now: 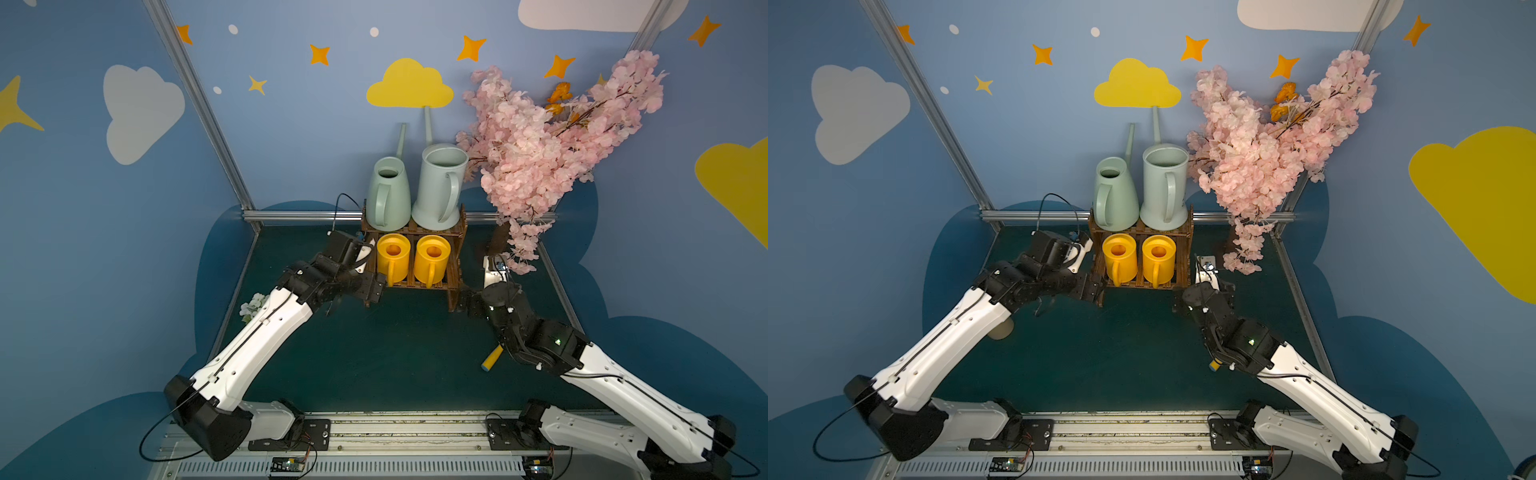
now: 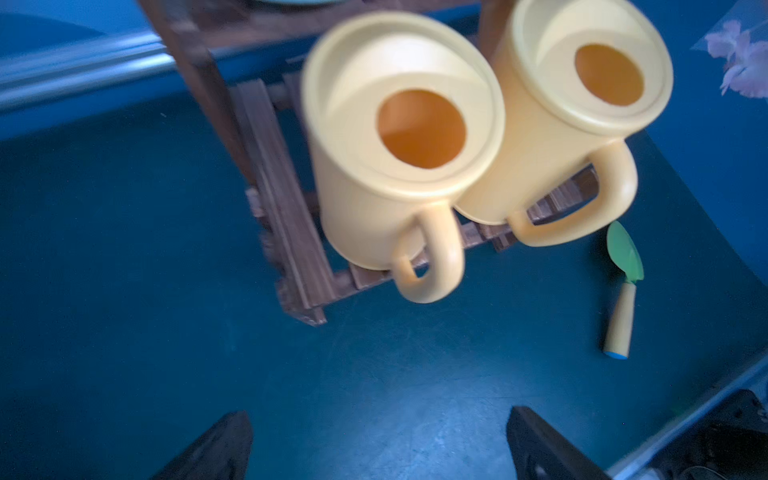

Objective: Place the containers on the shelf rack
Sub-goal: Reset both arms

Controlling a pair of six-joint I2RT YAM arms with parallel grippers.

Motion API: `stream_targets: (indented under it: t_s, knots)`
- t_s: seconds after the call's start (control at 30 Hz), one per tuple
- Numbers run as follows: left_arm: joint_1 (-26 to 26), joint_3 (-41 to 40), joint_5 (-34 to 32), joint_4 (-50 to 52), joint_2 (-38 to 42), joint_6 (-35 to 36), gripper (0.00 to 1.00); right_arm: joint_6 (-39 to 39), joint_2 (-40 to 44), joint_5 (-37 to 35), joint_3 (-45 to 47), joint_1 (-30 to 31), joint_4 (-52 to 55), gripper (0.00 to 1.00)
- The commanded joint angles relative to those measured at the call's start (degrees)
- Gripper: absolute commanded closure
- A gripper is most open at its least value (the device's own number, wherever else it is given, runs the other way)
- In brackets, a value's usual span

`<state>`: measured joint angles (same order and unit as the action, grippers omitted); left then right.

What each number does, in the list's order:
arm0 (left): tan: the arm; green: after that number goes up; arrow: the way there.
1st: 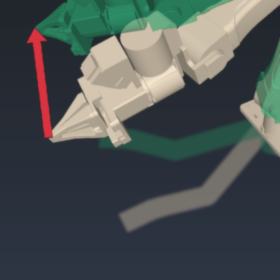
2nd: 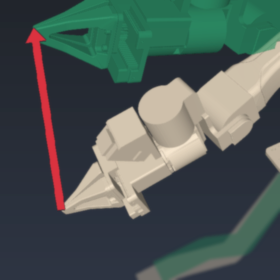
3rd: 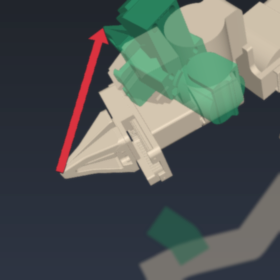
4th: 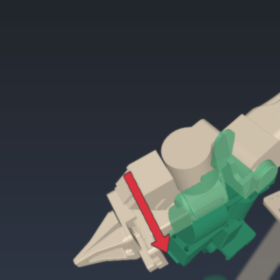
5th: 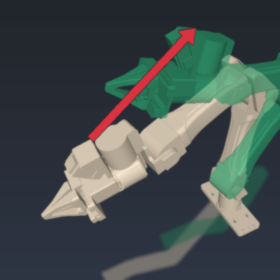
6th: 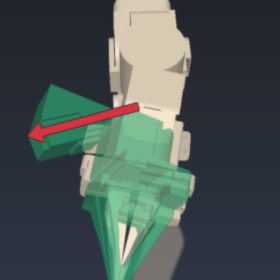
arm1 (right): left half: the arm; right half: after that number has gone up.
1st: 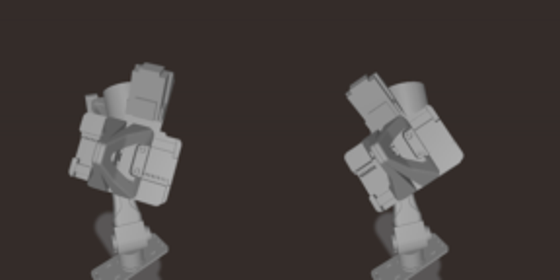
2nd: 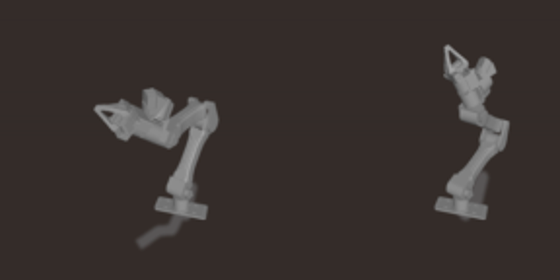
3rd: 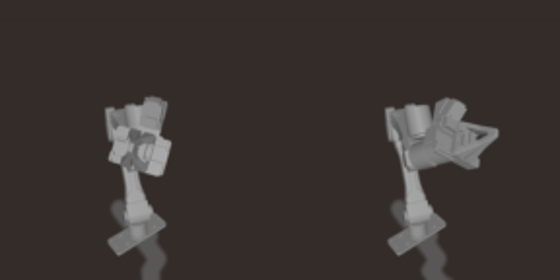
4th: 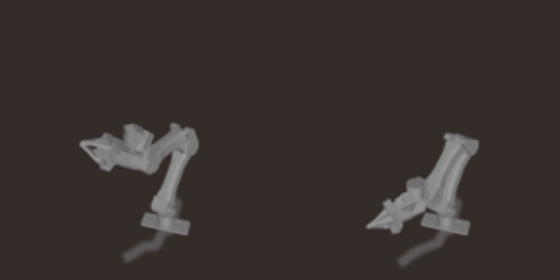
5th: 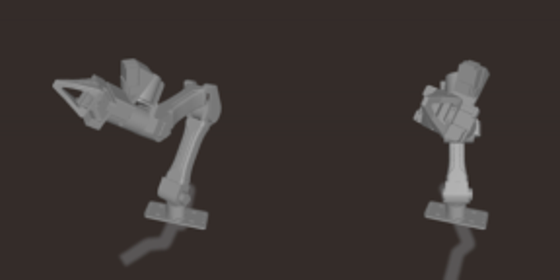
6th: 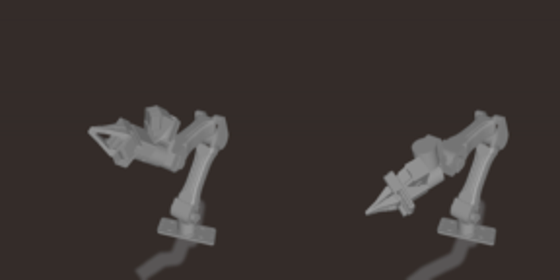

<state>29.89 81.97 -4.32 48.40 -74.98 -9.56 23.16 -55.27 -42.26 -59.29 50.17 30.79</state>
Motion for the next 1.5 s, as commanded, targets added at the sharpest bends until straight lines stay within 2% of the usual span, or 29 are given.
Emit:
stream_targets:
  t_s: [0.0,0.13,0.2,0.33,0.47,0.63,0.77,0.87,0.93,1.0,1.07,1.17,1.27,1.33,1.47]
  knots:
    - [-6.0,-4.0,-0.8,-2.2,2.9,6.6,0.00,-1.3,0.3,3.6,2.1,-7.1,-3.3,0.03]
    - [-15.1,-13.5,2.5,-11.4,7.7,10.3,0.00,-2.6,0.6,6.4,7.3,-17.2,-8.8,0.02]
    - [-18.1,-19.9,3.1,-19.5,9.9,12.6,0.00,-3.1,1.1,7.7,10.8,-22.2,-11.8,0.02]
    - [-21.3,-32.6,4.4,-36.9,10.0,16.1,0.00,-3.5,1.7,9.9,18.2,-31.3,-19.1,0.02]
    - [-21.8,-41.5,4.6,-53.7,4.5,19.5,0.00,-4.8,0.7,10.3,24.6,-36.1,-25.6,0.02]
    - [-21.9,-46.6,3.3,-68.5,-6.4,20.6,0.00,-11.8,-1.7,10.8,32.8,-38.7,-40.5,0.02]
    - [-22.0,-50.3,2.8,-81.6,-13.2,19.7,0.00,-13.5,-6.3,12.2,36.7,-40.7,-49.6,0.02]
    - [-22.4,-50.7,1.4,-80.8,-12.7,18.1,0.00,-16.7,-10.6,14.4,38.1,-41.4,-55.1,0.02]
    - [-23.3,-53.0,2.9,-84.9,-12.1,17.4,0.00,-16.4,-14.1,14.3,38.6,-41.4,-60.8,0.02]
    - [-23.8,-55.2,4.6,-88.5,-11.6,17.5,0.00,-17.1,-16.8,14.1,37.0,-41.4,-60.7,0.02]
    - [-24.1,-57.9,5.6,-92.9,-12.1,17.5,0.00,-20.6,-18.4,15.1,33.8,-41.5,-57.0,0.02]
    - [-24.4,-62.1,6.1,-105.2,-15.5,17.6,0.00,-24.0,-20.7,16.3,34.7,-41.3,-62.4,0.02]
    - [-24.5,-60.6,6.4,-99.3,-13.7,17.2,0.00,-23.7,-26.3,18.1,36.7,-42.5,-71.4,0.02]
    - [-24.6,-61.1,6.5,-101.6,-14.5,17.2,0.00,-22.4,-30.7,16.9,37.3,-42.6,-78.4,0.02]
    - [-24.6,-61.8,6.4,-103.6,-14.8,17.4,0.00,-21.7,-30.9,21.1,36.5,-45.0,-76.5,0.02]
